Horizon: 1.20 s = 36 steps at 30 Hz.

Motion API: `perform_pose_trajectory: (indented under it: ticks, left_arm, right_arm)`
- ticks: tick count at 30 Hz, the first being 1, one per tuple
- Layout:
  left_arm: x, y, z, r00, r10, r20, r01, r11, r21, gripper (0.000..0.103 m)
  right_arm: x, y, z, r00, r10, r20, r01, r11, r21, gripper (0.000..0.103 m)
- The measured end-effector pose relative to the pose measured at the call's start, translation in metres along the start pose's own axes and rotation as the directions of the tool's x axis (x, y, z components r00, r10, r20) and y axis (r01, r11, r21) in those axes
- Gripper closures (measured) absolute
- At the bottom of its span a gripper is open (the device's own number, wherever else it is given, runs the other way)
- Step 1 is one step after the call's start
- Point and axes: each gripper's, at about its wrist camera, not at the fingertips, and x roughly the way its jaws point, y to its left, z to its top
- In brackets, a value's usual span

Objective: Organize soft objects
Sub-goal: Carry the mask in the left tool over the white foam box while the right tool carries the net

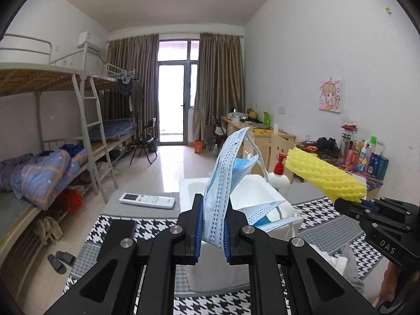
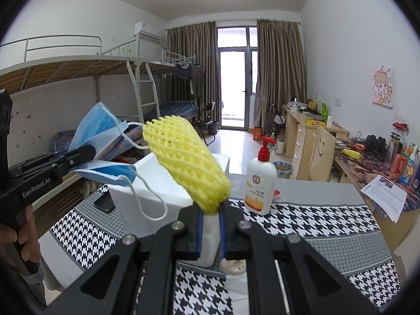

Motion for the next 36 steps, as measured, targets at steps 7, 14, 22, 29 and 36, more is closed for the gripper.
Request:
perform_pose_trajectory:
  ticks: [7,14,22,29,36]
  left_arm:
    - [0.021,0.001,0.007,1.0,0.005,-0.011,-0.005,1.0,0.002,0.089]
    - [0.042,0.005,0.015,1.0,0.007,-0.026,-0.007,1.0,-0.002,0.089]
    - [0.059,0.004,0.015,0.999,0.005,-0.05,-0.006,1.0,-0.008,0.089]
    - [0.076,-0.006,0.015,0.996,-0.025,-0.081,0.025,1.0,-0.005,0.089]
    - [0.087,-0.02,0.017,0.994,-0.056,-0.098,0.057,0.998,0.008,0.089]
  right_arm:
    - [0.024,-0.004,0.008,1.0,0.005,-0.027,-0.005,1.0,0.001,0.089]
    - [0.044,-0.007,0.015,0.998,0.012,-0.054,-0.012,1.0,0.007,0.089]
    - [0.05,-0.011,0.018,0.998,0.014,-0.066,-0.013,1.0,0.006,0.089]
    - [0.039,-0.019,0.014,0.998,-0.019,-0.058,0.02,1.0,0.02,0.089]
    - [0.033,-0.031,0.009,0.996,-0.06,-0.065,0.063,0.997,0.039,0.089]
